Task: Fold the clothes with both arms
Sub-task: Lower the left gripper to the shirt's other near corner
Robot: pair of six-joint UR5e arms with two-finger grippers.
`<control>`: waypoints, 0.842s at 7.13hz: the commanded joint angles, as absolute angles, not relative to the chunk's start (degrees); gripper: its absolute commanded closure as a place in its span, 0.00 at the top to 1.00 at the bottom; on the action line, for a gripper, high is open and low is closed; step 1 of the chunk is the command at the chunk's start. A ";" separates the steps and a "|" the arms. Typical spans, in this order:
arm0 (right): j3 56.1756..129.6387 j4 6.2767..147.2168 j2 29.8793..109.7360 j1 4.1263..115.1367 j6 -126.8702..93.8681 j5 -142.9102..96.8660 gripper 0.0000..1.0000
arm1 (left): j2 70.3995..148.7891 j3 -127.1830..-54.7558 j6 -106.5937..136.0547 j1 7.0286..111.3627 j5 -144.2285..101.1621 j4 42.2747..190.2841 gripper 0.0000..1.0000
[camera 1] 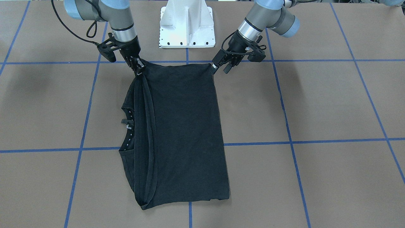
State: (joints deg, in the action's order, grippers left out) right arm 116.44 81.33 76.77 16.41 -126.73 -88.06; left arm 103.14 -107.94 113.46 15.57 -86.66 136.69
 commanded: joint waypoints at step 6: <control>116.37 81.21 76.73 16.26 -126.65 -88.07 0.00 | 105.20 -104.86 114.43 9.05 -86.31 134.65 0.73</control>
State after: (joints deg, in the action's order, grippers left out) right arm 116.37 81.21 76.72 16.32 -126.66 -88.07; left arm 104.44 -105.61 114.37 9.13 -86.38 134.98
